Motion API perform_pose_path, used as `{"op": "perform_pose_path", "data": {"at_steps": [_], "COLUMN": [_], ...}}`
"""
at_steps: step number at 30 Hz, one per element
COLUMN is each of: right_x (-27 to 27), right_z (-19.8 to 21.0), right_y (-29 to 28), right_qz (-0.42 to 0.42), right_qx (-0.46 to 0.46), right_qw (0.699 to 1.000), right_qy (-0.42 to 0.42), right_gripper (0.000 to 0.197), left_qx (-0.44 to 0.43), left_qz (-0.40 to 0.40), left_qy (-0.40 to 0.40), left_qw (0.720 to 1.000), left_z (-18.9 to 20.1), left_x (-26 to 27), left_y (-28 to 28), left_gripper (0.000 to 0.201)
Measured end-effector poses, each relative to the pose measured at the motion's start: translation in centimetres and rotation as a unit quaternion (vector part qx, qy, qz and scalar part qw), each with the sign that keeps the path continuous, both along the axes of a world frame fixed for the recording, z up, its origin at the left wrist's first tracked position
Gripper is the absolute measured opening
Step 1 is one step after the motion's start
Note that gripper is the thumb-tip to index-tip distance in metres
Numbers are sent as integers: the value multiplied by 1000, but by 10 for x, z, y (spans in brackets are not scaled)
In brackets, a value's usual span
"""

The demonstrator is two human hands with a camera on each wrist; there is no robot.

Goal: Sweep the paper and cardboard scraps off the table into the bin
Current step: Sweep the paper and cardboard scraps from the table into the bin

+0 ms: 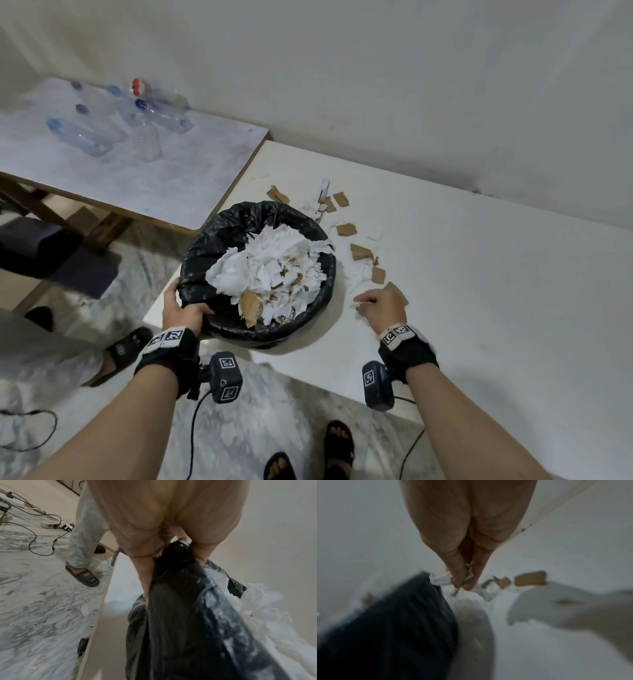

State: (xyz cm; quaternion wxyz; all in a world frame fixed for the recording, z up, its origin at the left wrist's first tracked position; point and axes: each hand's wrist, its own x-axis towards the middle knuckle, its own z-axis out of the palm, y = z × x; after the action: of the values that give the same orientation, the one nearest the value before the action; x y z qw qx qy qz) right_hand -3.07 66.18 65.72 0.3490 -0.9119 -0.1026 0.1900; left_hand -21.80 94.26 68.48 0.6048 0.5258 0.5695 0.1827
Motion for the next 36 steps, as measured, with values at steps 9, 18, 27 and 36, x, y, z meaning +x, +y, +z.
{"op": "perform_pose_path", "data": {"at_steps": [9, 18, 27, 36], "right_x": [-9, 47, 90, 91], "right_z": [119, 95, -23, -59], "right_y": [93, 56, 18, 82], "right_qz": [53, -97, -38, 15], "right_qx": [169, 179, -244, -312], "right_qw": [984, 978, 955, 944], "right_qy": [9, -39, 164, 107], "right_gripper": [26, 31, 105, 100], "left_qx": [-2, 0, -3, -17], "left_qz": [-36, -32, 15, 56], "left_qy": [-21, -27, -30, -32], "left_qw": [999, 999, 999, 998], "left_z": [9, 13, -6, -13], "left_x": [4, 29, 73, 97], "left_y": [-18, -4, 23, 37], "left_gripper": [87, 86, 86, 92]}}
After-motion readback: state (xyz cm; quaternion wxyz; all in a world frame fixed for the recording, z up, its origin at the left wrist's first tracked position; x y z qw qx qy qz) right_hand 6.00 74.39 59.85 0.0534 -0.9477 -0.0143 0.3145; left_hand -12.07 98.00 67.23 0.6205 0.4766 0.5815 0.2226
